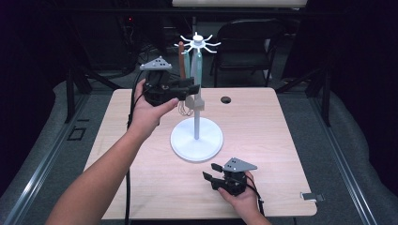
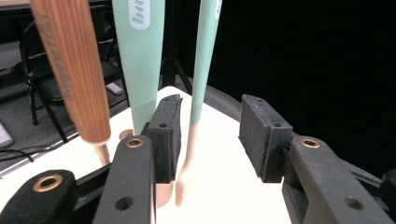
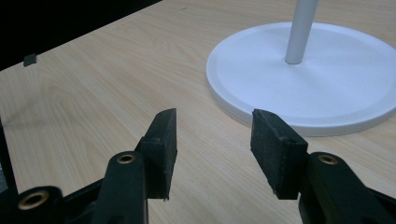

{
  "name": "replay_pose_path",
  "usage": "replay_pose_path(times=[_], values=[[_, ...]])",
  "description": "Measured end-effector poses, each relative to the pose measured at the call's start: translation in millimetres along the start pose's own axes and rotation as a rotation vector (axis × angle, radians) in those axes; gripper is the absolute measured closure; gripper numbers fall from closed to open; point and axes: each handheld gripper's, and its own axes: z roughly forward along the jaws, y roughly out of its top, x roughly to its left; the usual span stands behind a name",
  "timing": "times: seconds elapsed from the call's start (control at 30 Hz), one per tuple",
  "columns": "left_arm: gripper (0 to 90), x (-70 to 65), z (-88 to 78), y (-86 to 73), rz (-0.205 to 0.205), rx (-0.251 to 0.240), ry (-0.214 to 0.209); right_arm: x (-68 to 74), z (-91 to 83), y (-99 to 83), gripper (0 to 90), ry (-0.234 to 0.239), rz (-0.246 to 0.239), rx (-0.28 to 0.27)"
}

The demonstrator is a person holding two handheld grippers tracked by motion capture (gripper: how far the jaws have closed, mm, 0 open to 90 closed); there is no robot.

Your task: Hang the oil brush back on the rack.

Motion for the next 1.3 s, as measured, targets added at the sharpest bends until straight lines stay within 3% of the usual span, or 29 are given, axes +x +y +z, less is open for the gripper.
replay_pose_path(times=[0.23, 0.47, 0.87, 1.3], values=[[54.9, -2.4, -16.1, -11.2, 0.011, -0.01, 0.0, -3.7, -3.5, 1.1, 50.6, -0.015, 0.002, 0.004], [54.2, 4.0, -26.1, -38.8, -0.007, 0.015, 0.023, -4.9, -4.1, 1.2, 50.4, -0.019, 0.002, 0.004], [55.2, 21.3, -29.9, -97.4, -0.063, 0.08, 0.058, -5.8, -4.3, 0.9, 50.3, -0.027, 0.003, 0.007], [51.6, 25.7, -32.2, -173.4, -0.13, 0.118, 0.118, -6.2, -5.0, 0.7, 49.8, -0.031, 0.004, 0.009]])
